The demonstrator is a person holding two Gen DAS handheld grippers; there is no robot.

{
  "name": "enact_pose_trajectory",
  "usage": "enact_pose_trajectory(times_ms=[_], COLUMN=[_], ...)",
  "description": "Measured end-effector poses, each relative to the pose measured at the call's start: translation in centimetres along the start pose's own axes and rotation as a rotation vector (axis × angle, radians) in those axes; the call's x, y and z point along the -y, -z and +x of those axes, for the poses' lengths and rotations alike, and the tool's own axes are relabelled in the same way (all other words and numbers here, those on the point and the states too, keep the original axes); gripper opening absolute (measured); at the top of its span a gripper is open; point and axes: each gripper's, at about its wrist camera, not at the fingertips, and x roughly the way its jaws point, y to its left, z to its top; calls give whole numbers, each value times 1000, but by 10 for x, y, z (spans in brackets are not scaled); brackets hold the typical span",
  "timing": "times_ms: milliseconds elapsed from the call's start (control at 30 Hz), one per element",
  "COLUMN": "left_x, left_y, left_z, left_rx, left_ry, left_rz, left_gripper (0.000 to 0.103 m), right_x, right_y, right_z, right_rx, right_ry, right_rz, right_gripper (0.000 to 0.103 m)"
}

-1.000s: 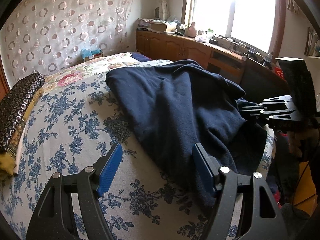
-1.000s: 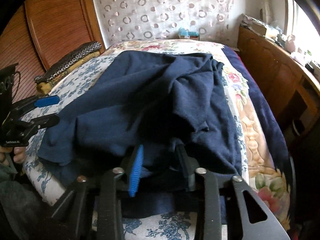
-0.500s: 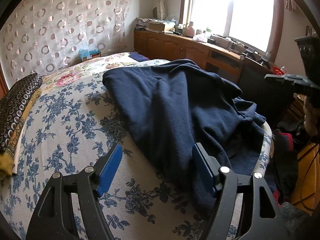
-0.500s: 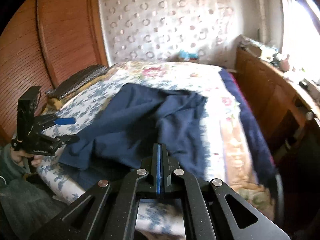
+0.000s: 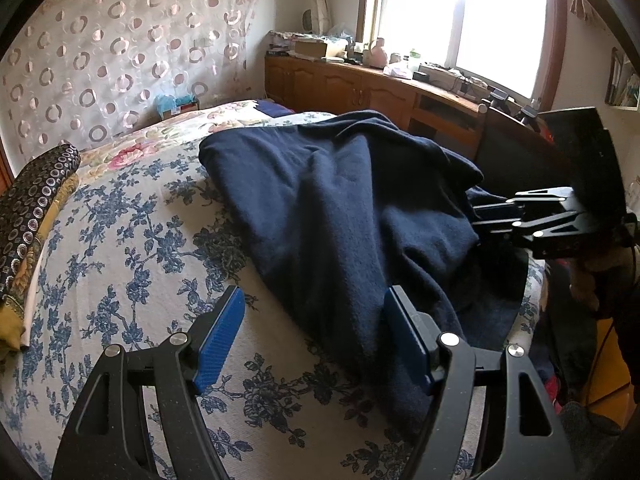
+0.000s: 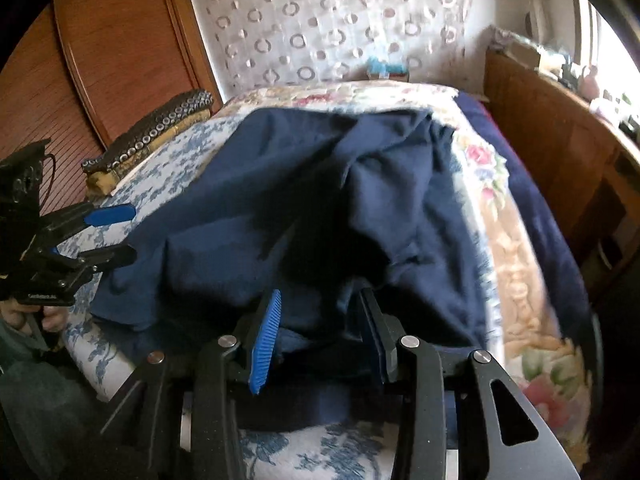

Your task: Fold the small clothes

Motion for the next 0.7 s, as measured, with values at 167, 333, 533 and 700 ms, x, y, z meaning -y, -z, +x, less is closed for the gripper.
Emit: enact_pose_trajectory(times_ms=[167,333,533,700], left_x=[0,-1,0,2], left_y=[0,0,0,2], left_z=[1,-2,-5,-2], left_rx=[-3,4,11,-2], left_ry=[2,0,10,18], left_rz=[-1,-4,-2,-8], left_gripper=[73,73,73,73], right_x=[-3,-6,3,19], right_y=[-7,-16,-21,-1], right_z=[9,-24,-85,-94], right_rx=[-14,65,151,75], right_ry=[-42,-41,33,91], right_rz=[-13,-43,-53,-40], right_gripper=[6,4,4,4])
